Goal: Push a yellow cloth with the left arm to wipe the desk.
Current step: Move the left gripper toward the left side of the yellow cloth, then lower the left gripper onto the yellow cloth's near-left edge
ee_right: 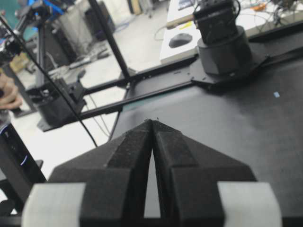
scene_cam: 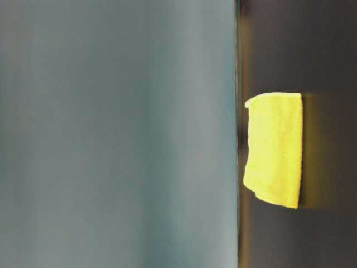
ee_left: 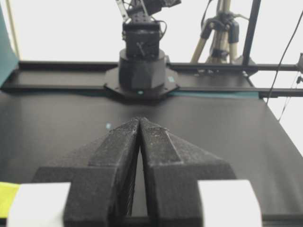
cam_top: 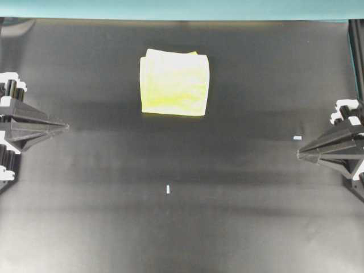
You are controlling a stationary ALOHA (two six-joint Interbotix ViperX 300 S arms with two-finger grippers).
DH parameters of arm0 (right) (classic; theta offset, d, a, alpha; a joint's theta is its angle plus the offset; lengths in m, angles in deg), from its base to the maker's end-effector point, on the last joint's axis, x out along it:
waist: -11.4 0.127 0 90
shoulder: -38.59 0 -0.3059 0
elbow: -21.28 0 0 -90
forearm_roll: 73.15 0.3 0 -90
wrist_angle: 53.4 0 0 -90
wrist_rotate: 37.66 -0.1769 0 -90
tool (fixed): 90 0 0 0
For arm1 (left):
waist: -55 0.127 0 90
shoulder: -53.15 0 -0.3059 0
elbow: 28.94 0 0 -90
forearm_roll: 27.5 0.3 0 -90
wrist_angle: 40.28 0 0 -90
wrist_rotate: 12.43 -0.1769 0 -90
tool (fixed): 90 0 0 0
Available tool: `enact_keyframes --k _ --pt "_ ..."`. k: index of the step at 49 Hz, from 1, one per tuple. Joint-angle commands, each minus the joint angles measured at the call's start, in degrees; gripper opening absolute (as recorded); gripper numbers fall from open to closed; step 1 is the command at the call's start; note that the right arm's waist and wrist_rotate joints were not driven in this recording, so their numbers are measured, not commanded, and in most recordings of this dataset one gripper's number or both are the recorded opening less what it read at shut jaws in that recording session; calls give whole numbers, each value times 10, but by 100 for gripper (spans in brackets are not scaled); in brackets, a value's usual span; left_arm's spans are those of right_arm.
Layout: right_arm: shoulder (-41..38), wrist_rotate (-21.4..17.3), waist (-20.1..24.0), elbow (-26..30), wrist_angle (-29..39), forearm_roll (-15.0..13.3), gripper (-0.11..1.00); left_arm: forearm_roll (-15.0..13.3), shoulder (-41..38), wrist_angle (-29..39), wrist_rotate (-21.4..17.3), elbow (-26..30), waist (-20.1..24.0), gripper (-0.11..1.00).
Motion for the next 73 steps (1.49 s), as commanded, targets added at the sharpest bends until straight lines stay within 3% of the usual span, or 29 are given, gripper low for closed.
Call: enact_keyframes --k 1,4,7,30,35,45,49,65,73 --pt "-8 0 0 10 -4 1 3 24 -31 8 -2 4 12 6" --pt "-9 1 0 8 1 1 7 25 -57 13 -1 7 22 6" --pt "-11 0 -1 7 10 2 1 24 -92 11 -1 12 38 0" --pt "-14 0 -1 3 26 2 0 24 -323 -21 -2 96 163 2" --pt "-15 1 -1 3 26 2 0 24 -389 -39 -2 126 187 13" --pt "-15 1 0 4 26 2 0 24 -514 -43 -3 205 207 72" --pt "-15 1 0 3 26 2 0 25 -563 -41 -3 239 212 86" --pt "-18 1 0 -1 26 2 0 24 -725 -40 -4 333 230 85" --pt "-17 0 0 -4 26 2 0 24 -751 -40 -5 343 231 85"
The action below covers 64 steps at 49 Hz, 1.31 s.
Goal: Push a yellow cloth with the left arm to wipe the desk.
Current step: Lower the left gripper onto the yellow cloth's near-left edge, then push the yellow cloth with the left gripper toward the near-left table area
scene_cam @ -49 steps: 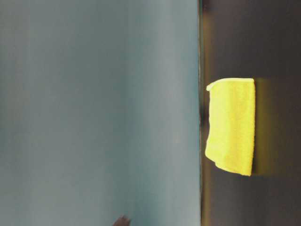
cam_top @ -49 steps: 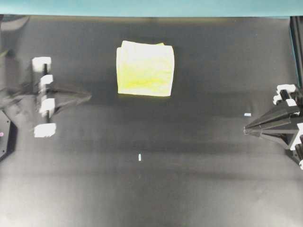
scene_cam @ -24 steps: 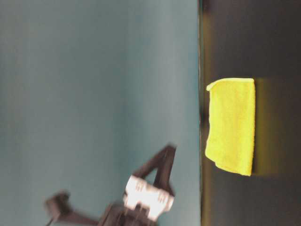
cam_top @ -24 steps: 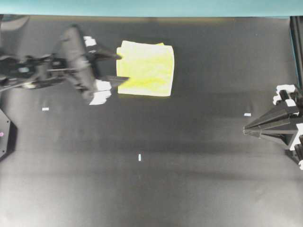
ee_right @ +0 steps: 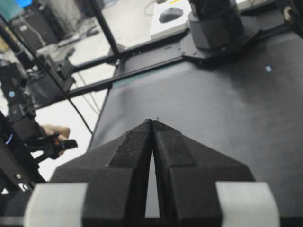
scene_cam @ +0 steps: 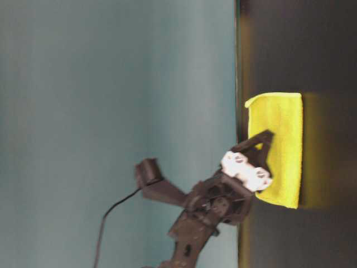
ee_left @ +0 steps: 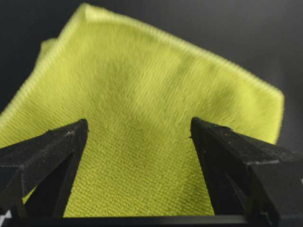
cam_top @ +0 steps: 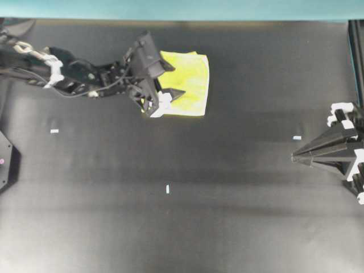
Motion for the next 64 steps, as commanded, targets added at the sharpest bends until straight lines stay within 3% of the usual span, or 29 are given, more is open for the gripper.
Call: enact_keyframes --k 1,12,30,50,64 --pt "-4 0 0 2 -3 1 0 2 -5 -3 -2 9 -2 85" --pt "-4 -1 0 -2 -3 1 0 2 -5 4 1 -15 -2 84" --pt "-4 -1 0 -3 -4 1 0 2 47 -36 13 -112 -25 84" --pt "-5 0 0 -4 -3 4 0 2 111 -83 52 -221 -114 84" --pt "-5 -1 0 -7 -3 10 0 3 153 -83 70 -277 -222 84"
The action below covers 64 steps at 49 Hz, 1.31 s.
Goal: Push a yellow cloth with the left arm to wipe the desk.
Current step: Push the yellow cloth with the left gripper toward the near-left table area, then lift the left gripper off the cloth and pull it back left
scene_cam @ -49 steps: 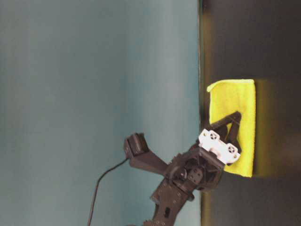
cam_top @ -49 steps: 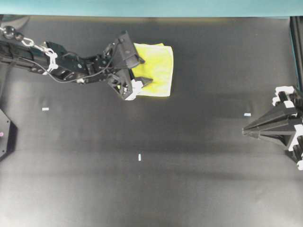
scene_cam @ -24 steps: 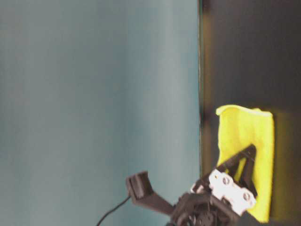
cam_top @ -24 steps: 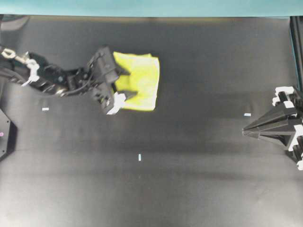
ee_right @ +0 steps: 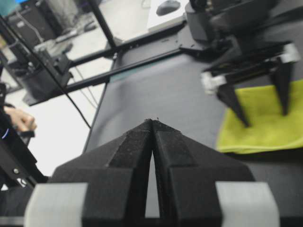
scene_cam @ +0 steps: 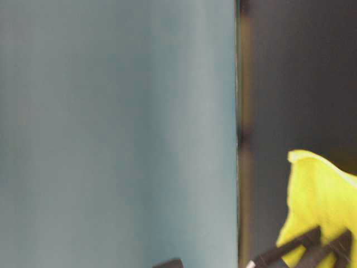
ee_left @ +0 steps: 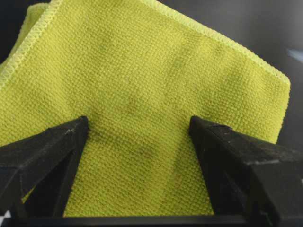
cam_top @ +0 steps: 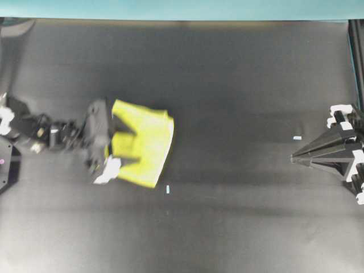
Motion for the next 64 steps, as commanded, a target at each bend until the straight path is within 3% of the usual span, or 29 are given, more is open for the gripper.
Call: enact_keyframes --k 1,21,33,50,64 --pt "-6 0 0 3 -3 2 0 3 17 0 2 -8 -46 84" --pt "-6 -1 0 1 -3 5 0 2 38 39 4 -25 -234 84" --pt "-6 0 0 1 -7 6 0 3 40 48 5 -20 -295 84" --pt "-5 -1 0 1 -8 6 0 2 53 47 4 -12 -300 84" --pt "-5 0 -1 1 -6 6 0 3 134 54 -7 -11 -282 84"
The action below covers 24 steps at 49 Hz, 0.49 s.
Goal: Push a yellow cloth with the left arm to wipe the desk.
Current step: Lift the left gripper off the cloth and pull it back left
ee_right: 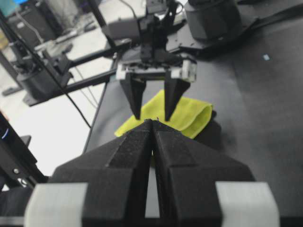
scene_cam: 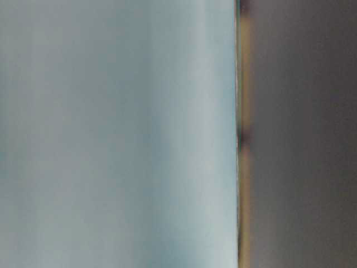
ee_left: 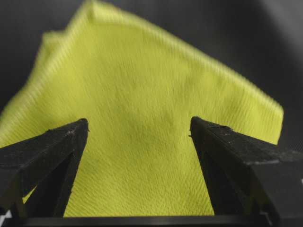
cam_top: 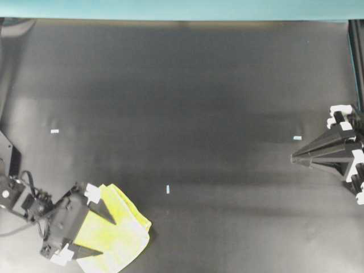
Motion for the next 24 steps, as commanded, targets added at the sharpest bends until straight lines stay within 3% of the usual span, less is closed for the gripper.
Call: enact_keyframes --k 1,15,24 --pt "-4 0 0 4 -4 1 0 2 46 3 -2 3 4 84" --pt "-4 -1 0 3 -3 1 0 2 162 84 -1 -18 6 84" --pt "-4 -1 0 0 -4 1 0 2 193 118 -1 -29 5 84"
